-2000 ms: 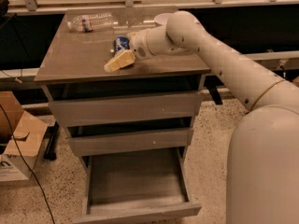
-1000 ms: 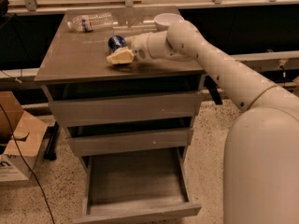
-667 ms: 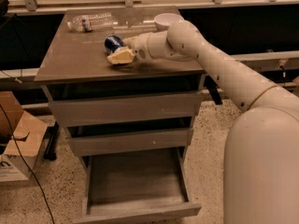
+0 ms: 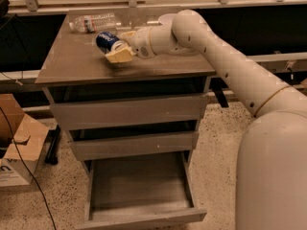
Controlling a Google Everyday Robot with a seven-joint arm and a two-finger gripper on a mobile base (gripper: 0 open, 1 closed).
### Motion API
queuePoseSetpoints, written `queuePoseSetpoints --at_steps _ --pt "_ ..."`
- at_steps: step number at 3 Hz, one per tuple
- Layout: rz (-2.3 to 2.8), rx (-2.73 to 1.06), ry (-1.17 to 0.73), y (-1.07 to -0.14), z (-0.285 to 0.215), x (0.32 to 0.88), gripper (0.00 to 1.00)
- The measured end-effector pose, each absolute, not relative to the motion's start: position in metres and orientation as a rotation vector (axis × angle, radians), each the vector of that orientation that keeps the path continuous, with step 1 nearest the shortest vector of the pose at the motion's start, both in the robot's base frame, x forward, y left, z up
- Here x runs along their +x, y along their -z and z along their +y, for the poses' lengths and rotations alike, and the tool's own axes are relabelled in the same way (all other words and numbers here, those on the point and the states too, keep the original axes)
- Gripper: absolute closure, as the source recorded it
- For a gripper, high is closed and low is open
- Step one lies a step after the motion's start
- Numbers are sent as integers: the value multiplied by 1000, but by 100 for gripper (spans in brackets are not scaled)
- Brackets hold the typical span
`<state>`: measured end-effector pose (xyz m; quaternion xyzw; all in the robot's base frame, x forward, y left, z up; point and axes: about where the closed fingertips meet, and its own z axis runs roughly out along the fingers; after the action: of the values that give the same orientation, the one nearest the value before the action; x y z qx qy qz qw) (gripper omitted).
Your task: Place pepsi can into bottom drawer
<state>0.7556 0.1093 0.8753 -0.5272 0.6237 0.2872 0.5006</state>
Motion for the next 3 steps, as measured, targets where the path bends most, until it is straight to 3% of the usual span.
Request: queuePoseSetpoints --at_steps 3 --pt "1310 -1467 -835 -881 80 596 100"
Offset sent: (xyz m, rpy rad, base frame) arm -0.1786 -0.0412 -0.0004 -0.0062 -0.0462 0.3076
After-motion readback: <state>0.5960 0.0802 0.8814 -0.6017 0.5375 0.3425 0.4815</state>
